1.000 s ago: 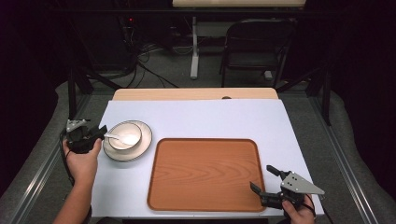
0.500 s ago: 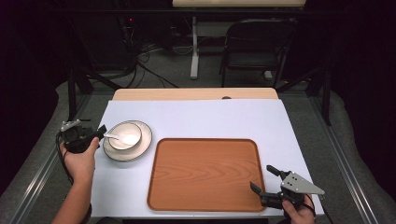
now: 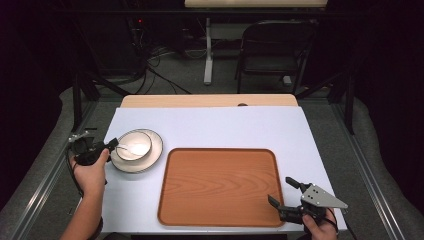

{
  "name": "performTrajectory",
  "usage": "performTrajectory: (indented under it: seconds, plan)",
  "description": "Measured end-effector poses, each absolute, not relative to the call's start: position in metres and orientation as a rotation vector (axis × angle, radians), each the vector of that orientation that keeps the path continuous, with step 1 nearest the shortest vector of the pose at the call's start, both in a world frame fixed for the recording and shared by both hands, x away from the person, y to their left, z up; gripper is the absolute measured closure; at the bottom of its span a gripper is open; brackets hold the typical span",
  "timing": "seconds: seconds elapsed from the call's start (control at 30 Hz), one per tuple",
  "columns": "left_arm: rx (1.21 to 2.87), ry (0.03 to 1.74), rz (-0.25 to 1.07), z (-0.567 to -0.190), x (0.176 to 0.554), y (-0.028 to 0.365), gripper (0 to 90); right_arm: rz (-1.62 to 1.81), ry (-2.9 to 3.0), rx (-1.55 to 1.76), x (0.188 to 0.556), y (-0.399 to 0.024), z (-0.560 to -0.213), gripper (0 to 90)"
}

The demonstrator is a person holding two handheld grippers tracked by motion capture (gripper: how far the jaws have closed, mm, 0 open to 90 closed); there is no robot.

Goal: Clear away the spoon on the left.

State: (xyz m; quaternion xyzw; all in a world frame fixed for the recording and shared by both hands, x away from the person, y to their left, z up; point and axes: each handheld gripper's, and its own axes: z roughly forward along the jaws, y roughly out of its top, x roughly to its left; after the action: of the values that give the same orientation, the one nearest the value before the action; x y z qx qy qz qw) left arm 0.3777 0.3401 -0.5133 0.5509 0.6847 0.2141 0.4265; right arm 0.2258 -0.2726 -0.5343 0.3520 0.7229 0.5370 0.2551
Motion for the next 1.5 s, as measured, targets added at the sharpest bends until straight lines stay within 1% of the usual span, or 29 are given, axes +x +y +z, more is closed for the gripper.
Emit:
performTrajectory:
  seconds: [0.4, 0.67, 1.0, 1.3, 1.5]
  plan:
    - [1.336, 1.702, 0.471, -0.525, 0.382, 0.336, 42.8, 1.459, 1.963, 0.954, 0.226, -0.273, -0.534, 14.4]
    - [1.316, 1.688, 0.442, -0.531, 0.384, 0.334, 50.1, 1.459, 1.963, 0.952, 0.226, -0.273, -0.534, 14.4]
    - [1.317, 1.677, 0.459, -0.531, 0.385, 0.332, 57.7, 1.460, 1.965, 0.952, 0.226, -0.273, -0.534, 14.3]
    - [1.318, 1.667, 0.480, -0.530, 0.384, 0.333, 61.1, 1.461, 1.964, 0.952, 0.226, -0.273, -0.534, 14.4]
    - [1.333, 1.661, 0.518, -0.526, 0.384, 0.333, 64.3, 1.459, 1.966, 0.950, 0.226, -0.273, -0.534, 14.4]
